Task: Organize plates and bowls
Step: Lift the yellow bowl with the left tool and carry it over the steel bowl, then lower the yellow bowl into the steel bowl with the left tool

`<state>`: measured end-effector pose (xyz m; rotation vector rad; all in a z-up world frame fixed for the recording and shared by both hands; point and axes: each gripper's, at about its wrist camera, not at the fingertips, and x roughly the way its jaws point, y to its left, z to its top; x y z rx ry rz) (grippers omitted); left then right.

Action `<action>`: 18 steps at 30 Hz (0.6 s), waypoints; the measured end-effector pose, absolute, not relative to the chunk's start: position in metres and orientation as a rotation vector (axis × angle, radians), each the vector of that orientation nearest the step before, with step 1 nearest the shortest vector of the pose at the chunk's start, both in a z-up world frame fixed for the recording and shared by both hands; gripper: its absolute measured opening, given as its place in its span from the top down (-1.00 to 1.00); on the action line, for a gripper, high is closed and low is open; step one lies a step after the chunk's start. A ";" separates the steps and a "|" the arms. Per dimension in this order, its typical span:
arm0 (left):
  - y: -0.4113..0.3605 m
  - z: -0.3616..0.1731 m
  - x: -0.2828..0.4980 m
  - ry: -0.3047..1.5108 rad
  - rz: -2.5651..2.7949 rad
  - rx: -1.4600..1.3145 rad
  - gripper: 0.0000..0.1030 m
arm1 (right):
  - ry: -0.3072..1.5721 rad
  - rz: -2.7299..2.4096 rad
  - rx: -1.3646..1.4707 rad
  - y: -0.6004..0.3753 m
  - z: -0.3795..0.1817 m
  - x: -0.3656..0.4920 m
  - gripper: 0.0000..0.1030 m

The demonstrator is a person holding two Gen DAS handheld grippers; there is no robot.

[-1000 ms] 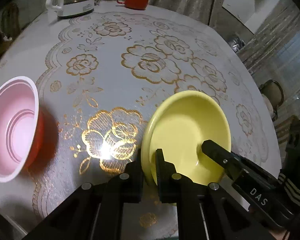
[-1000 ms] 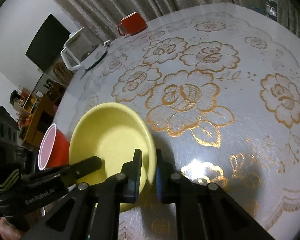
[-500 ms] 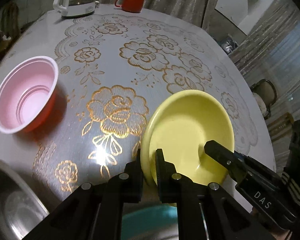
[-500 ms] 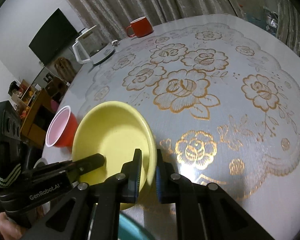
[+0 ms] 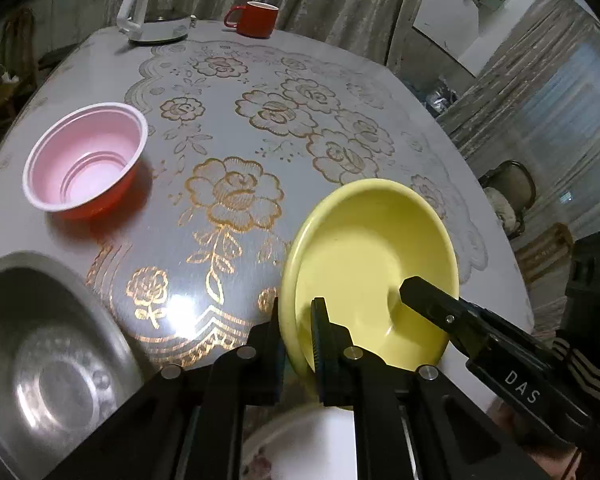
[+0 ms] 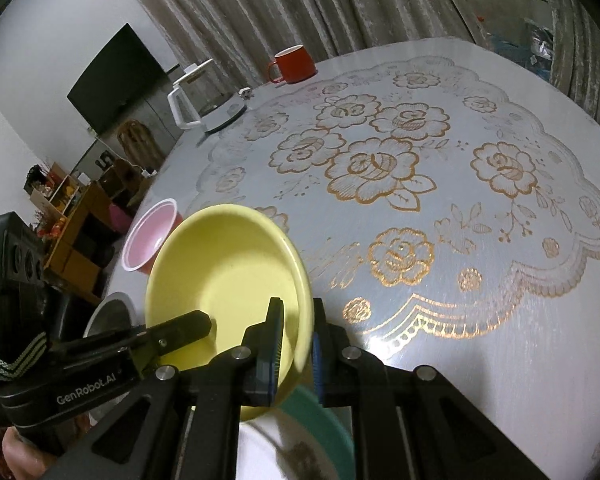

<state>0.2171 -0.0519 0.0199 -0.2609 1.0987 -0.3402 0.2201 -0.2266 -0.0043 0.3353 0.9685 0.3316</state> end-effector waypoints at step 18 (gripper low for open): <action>0.005 0.026 0.166 1.086 -0.324 -0.298 0.78 | 0.960 0.422 0.308 -0.179 0.008 0.173 0.74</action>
